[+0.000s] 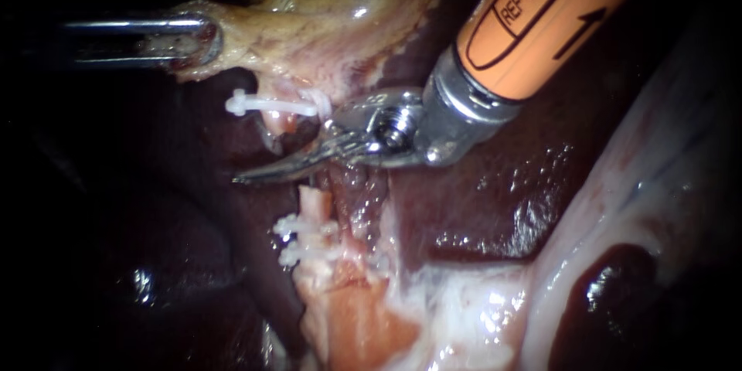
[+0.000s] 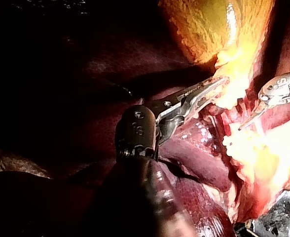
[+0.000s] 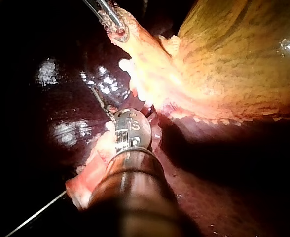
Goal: Go back from the cut left tube
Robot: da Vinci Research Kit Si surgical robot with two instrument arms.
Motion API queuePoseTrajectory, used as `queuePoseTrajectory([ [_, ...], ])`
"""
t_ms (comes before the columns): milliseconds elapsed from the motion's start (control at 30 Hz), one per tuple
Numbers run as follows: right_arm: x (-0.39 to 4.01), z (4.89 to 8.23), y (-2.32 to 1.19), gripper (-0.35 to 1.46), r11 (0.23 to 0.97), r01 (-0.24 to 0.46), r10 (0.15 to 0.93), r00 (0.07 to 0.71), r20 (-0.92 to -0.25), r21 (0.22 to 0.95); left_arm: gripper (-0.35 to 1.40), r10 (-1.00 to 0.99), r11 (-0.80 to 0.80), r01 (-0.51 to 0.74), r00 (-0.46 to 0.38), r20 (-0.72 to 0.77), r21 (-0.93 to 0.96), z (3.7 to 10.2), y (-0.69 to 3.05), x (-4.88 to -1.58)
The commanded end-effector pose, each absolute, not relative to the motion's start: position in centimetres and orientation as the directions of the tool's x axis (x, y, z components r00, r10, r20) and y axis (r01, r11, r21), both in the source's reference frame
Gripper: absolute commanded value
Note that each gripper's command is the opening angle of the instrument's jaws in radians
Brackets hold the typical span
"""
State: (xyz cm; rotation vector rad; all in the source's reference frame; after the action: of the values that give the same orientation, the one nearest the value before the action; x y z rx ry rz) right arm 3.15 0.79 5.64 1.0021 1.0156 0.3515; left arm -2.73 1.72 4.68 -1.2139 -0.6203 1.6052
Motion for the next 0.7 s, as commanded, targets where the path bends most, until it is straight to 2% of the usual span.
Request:
queuePoseTrajectory([
  [33,3.14,5.65,0.79,-0.35,0.528,0.190,0.662,0.518,-0.541,0.828,-0.35,0.912,-0.379,-0.400,-0.008,-0.410,-0.835,4.68,1.72,-2.73],
  [67,3.15,5.65,0.79,-0.13,0.525,0.196,0.665,0.512,-0.543,0.828,-0.35,0.912,-0.379,-0.400,-0.008,-0.410,-0.835,4.68,1.72,-2.73],
  [133,3.16,5.66,0.78,0.88,0.528,0.195,0.673,0.498,-0.547,0.827,-0.35,0.912,-0.379,-0.400,-0.008,-0.410,-0.835,4.68,1.72,-2.73],
  [167,3.17,5.67,0.78,1.13,0.535,0.184,0.678,0.490,-0.549,0.825,-0.35,0.912,-0.379,-0.400,-0.008,-0.410,-0.835,4.68,1.72,-2.73],
  [200,3.18,5.67,0.77,1.23,0.535,0.184,0.677,0.490,-0.549,0.825,-0.35,0.912,-0.379,-0.400,-0.008,-0.410,-0.835,4.68,1.72,-2.73],
  [267,3.19,5.69,0.75,1.35,0.537,0.183,0.676,0.490,-0.550,0.824,-0.35,0.912,-0.379,-0.400,-0.008,-0.410,-0.835,4.68,1.72,-2.73],
  [433,3.16,5.69,0.72,1.40,0.549,0.165,0.681,0.479,-0.553,0.819,-0.35,0.912,-0.379,-0.400,-0.008,-0.410,-0.835,4.68,1.72,-2.74],
  [467,3.12,5.67,0.71,1.40,0.589,0.173,0.655,0.471,-0.592,0.789,-0.35,0.912,-0.379,-0.400,-0.008,-0.410,-0.835,4.68,1.72,-2.73],
  [567,2.95,5.58,0.67,1.38,0.656,0.167,0.606,0.464,-0.646,0.736,-0.35,0.912,-0.379,-0.400,-0.008,-0.410,-0.835,4.68,1.72,-2.73],
  [633,2.74,5.50,0.60,1.38,0.745,0.123,0.536,0.473,-0.699,0.655,-0.35,0.912,-0.379,-0.400,-0.008,-0.410,-0.834,4.69,1.72,-2.73],
  [700,2.51,5.41,0.54,1.40,0.808,0.066,0.479,0.504,-0.719,0.585,-0.35,0.912,-0.379,-0.400,-0.008,-0.411,-0.834,4.69,1.71,-2.73],
])
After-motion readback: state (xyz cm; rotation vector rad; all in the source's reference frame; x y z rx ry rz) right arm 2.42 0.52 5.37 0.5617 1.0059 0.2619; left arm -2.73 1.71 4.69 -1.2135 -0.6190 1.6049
